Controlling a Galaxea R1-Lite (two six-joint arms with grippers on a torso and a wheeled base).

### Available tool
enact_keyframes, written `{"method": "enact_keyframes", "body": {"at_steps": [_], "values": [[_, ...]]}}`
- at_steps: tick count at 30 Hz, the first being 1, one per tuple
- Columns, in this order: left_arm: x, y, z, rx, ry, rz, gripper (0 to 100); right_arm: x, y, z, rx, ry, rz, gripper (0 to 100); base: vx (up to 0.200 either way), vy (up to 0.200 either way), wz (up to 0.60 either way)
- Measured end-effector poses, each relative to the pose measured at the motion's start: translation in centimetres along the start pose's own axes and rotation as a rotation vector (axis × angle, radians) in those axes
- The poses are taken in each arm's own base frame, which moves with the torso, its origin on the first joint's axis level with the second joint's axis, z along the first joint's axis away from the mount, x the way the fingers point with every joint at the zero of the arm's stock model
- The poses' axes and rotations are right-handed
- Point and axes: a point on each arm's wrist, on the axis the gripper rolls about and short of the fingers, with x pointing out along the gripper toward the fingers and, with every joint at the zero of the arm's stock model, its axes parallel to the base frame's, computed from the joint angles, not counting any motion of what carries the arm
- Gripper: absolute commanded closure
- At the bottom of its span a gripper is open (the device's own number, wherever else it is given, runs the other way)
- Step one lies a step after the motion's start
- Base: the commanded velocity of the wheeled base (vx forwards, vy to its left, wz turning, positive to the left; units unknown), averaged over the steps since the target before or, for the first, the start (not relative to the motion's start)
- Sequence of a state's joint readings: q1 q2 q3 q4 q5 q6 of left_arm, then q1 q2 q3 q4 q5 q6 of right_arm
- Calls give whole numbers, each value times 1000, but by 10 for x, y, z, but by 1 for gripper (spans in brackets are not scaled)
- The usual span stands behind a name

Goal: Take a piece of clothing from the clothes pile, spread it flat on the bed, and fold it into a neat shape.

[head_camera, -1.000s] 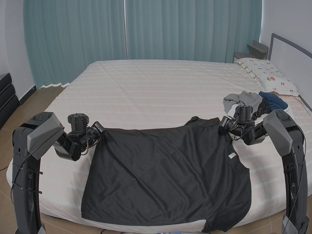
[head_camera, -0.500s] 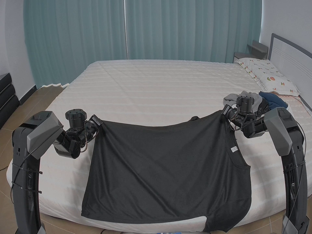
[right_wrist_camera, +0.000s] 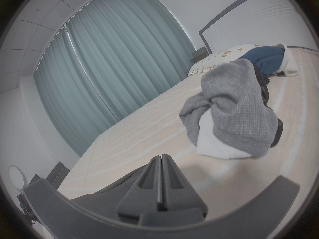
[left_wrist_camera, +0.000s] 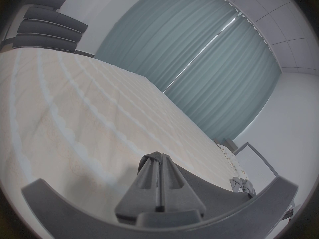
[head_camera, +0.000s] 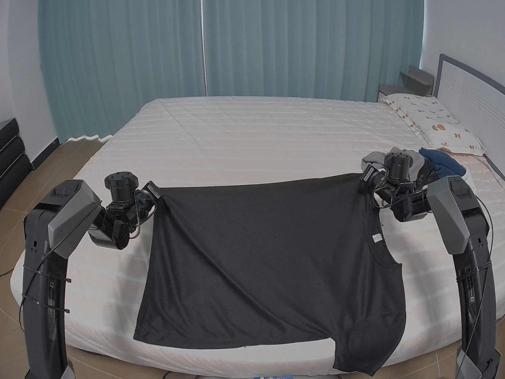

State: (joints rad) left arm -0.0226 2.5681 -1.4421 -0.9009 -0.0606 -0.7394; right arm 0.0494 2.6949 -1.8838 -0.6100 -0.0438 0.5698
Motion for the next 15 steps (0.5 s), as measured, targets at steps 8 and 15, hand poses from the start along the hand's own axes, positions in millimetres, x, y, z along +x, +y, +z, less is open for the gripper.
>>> {"method": "enact_keyframes", "body": {"at_steps": [8, 15], "values": [[8, 9, -19, 1, 40, 19, 100, 9, -12, -23, -5, 12, -27, 100, 0, 0, 0], [10, 12, -24, 0, 48, 24, 0, 12, -20, -36, -17, 34, -60, 0, 0, 0, 0]]}}
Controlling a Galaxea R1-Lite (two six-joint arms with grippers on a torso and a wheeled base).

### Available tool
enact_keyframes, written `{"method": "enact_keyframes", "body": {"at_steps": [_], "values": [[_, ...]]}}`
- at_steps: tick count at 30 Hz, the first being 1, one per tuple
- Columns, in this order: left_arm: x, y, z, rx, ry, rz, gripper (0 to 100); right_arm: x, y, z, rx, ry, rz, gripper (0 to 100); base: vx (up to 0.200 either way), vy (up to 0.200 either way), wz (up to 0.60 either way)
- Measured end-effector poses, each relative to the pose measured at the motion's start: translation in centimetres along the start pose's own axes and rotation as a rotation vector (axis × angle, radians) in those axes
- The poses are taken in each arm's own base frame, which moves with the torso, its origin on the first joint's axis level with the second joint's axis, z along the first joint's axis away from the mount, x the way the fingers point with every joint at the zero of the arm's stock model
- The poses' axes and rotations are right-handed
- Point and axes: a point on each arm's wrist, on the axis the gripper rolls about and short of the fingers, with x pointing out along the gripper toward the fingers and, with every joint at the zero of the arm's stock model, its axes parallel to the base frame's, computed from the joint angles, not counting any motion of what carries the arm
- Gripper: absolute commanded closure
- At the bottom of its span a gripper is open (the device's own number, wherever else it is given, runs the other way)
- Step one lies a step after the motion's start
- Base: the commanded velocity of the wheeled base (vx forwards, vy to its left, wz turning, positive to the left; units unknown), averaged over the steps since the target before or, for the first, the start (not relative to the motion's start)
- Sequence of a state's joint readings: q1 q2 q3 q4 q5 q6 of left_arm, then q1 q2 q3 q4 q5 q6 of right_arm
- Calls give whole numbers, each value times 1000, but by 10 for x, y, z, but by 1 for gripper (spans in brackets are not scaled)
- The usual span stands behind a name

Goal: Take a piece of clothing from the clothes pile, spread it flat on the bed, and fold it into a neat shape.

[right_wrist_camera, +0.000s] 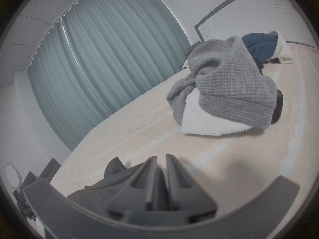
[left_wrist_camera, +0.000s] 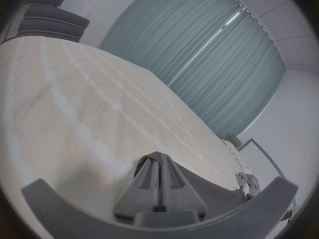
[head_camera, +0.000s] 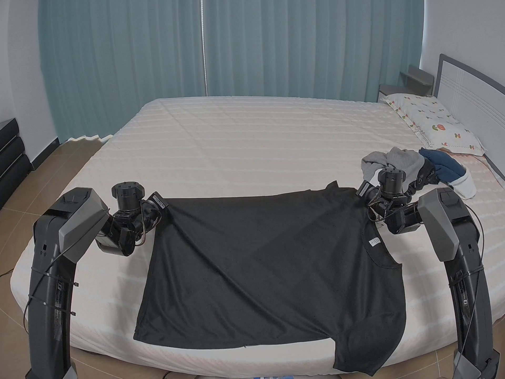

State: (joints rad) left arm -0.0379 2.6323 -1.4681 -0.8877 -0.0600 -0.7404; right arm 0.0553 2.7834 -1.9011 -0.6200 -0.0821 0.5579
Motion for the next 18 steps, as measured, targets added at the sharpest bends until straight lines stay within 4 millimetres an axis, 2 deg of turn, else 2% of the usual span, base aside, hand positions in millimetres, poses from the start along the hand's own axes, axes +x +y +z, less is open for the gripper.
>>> {"method": "enact_keyframes", "body": {"at_steps": [6, 11, 14, 18], "values": [[-1, 0, -2, 1, -5, 13, 0, -1, 0, 1, 0, -5, -15, 0, 0, 0, 0], [-5, 0, 1, -1, -22, 37, 0, -10, -3, 8, 5, 11, -30, 0, 0, 0, 0], [-14, -1, 4, 0, -21, 56, 0, -24, -5, 11, 10, 52, -40, 0, 0, 0, 0], [-35, -4, 7, 3, 0, 87, 0, -51, -3, 15, 12, 109, -34, 0, 0, 0, 0]]}}
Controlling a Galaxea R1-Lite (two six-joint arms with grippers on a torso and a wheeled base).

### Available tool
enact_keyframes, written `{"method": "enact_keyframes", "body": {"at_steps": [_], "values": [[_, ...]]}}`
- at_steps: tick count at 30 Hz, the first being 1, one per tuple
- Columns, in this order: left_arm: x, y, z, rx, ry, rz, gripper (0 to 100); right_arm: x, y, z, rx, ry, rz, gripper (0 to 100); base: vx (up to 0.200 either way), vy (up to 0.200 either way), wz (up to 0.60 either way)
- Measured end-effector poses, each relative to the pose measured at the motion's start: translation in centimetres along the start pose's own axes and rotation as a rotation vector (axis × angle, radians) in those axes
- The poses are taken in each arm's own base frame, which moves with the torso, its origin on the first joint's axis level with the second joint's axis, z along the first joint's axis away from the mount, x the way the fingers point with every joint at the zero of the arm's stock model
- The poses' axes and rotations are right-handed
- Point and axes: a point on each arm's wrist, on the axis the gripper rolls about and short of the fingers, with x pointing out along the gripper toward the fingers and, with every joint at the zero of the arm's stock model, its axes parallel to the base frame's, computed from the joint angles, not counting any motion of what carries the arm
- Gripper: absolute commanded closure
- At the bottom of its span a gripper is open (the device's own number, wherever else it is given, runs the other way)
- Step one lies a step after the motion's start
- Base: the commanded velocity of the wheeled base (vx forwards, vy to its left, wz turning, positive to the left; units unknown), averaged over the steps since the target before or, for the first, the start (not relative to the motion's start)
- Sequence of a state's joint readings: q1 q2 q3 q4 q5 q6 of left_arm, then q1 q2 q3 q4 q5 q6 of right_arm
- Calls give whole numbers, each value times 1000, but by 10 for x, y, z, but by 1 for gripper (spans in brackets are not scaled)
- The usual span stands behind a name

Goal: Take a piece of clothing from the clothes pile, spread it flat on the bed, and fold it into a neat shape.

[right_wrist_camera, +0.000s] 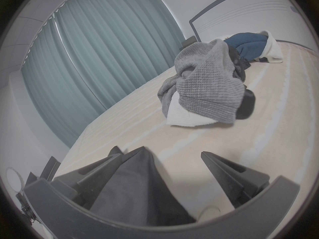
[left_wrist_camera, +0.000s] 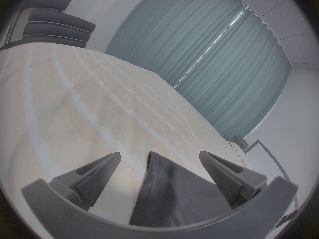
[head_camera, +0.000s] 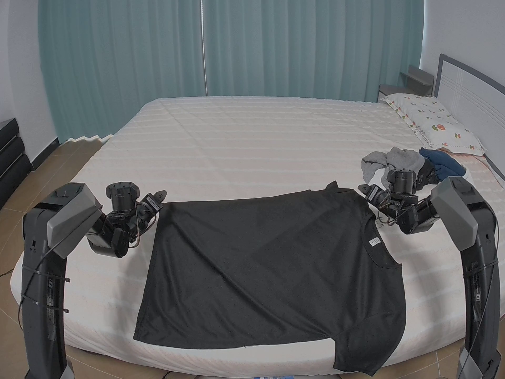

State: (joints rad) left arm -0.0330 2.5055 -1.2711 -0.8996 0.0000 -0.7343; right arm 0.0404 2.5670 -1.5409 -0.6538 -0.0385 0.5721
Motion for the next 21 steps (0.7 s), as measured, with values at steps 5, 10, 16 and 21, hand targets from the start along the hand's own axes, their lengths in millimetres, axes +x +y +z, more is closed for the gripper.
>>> {"method": "enact_keyframes", "body": {"at_steps": [5, 10, 16, 21], "values": [[-36, 0, 2, 1, 43, 37, 0, -42, 2, -3, -2, 75, 10, 0, 0, 0, 0], [-80, 4, -4, 0, 114, 65, 0, -89, 1, -8, -3, 146, 15, 0, 0, 0, 0], [-140, 19, -22, -6, 240, 122, 0, -146, -6, -18, 2, 214, 6, 0, 0, 0, 0], [-196, 31, -38, -14, 358, 158, 0, -190, -17, -34, 35, 258, -6, 0, 0, 0, 0]]}}
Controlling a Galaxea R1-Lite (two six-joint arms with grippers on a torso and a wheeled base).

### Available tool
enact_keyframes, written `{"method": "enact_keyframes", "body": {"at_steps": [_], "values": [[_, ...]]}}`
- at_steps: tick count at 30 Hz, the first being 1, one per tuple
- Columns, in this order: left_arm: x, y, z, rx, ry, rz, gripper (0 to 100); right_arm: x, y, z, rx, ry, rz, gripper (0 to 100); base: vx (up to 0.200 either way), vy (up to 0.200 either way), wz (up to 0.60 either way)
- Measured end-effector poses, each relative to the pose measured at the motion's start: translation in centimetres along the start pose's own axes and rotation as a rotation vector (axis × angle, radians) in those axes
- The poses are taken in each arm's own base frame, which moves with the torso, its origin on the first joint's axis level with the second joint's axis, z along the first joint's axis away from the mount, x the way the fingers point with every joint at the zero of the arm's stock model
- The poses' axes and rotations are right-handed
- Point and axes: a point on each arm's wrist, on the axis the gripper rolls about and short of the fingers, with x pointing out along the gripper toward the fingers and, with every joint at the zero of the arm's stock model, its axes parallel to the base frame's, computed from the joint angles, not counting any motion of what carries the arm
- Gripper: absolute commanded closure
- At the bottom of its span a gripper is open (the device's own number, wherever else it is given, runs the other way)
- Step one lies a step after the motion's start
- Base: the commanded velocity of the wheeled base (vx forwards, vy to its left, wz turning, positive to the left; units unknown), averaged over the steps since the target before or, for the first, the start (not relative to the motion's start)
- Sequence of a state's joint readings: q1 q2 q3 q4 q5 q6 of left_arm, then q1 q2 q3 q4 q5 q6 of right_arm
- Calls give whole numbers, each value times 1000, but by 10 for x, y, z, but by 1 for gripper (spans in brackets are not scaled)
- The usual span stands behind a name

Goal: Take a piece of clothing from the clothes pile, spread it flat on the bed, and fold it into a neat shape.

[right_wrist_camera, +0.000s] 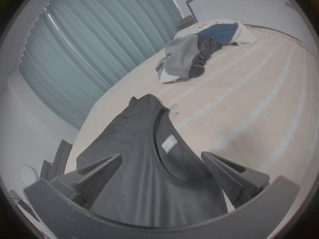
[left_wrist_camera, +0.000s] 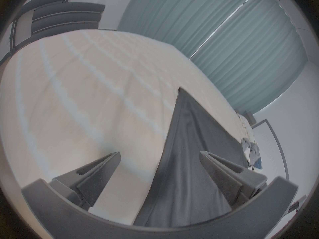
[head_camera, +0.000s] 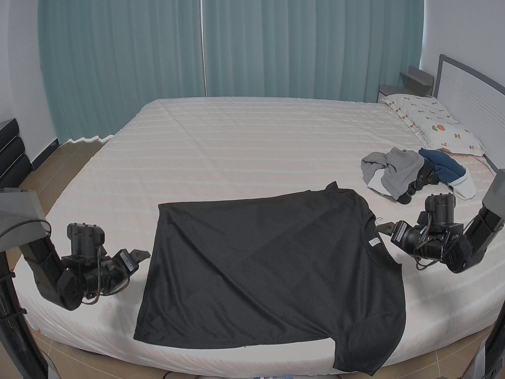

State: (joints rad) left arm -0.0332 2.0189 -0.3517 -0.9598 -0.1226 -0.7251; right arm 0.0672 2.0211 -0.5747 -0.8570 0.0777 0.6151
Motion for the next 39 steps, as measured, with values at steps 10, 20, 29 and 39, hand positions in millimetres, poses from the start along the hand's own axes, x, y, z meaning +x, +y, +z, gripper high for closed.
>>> {"method": "enact_keyframes", "body": {"at_steps": [10, 20, 29, 39], "values": [[-57, 15, -42, 20, 146, -27, 0, -53, -15, -38, 47, -6, 80, 0, 0, 0, 0], [-51, 14, -53, 40, 211, -25, 0, -71, -20, -54, 54, 42, 90, 0, 0, 0, 0], [-42, 7, -55, 64, 229, -61, 0, -74, -16, -59, 62, 65, 112, 0, 0, 0, 0], [-43, 11, -63, 70, 263, -34, 100, -75, -16, -58, 67, 61, 117, 0, 0, 0, 0]]}}
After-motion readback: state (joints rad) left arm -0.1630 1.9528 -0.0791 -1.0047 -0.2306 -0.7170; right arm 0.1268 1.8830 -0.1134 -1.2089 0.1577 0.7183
